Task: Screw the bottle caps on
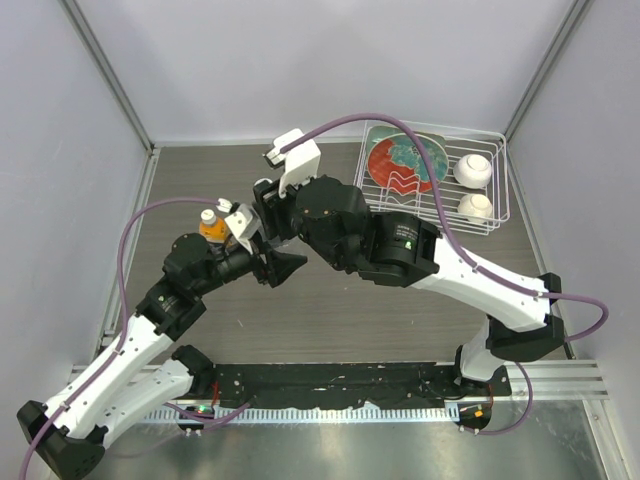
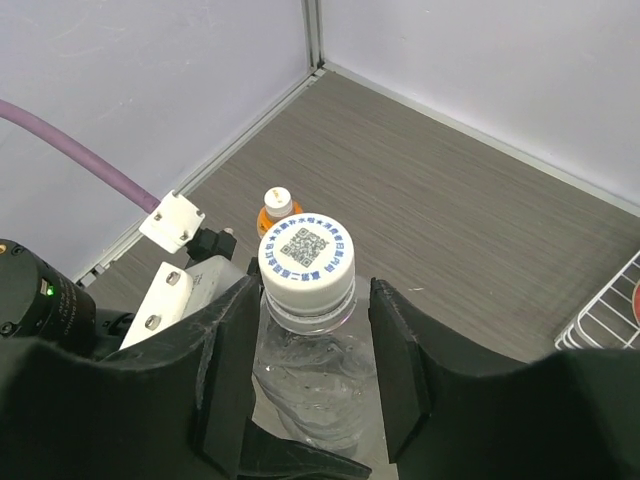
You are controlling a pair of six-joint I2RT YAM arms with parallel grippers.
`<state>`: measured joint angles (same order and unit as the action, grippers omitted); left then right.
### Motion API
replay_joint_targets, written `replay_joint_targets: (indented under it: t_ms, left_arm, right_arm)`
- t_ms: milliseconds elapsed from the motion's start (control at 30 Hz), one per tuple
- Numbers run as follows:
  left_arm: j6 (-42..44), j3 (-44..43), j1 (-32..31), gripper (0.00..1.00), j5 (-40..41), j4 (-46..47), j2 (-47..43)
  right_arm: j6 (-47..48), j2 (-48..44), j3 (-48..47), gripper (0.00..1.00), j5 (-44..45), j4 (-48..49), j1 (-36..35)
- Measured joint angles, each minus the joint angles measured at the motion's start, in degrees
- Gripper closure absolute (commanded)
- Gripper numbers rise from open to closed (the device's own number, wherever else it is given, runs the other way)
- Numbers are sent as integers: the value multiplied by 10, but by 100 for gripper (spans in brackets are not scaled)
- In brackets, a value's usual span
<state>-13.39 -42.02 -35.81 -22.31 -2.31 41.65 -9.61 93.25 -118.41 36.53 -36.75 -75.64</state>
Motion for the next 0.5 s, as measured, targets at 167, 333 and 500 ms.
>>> replay_joint_targets:
  t_ms: [167, 333, 500]
  left_arm:
    - [-2, 0, 0, 100, -2, 4, -1]
    - [1, 0, 0, 100, -9, 20, -8]
    - [-3, 0, 3, 100, -11, 65, -18]
  right_arm:
    - [8, 0, -3, 43, -7, -6, 0]
    - [9, -19, -3, 34, -31, -20, 0]
    - [25, -87, 18, 29, -107, -65, 0]
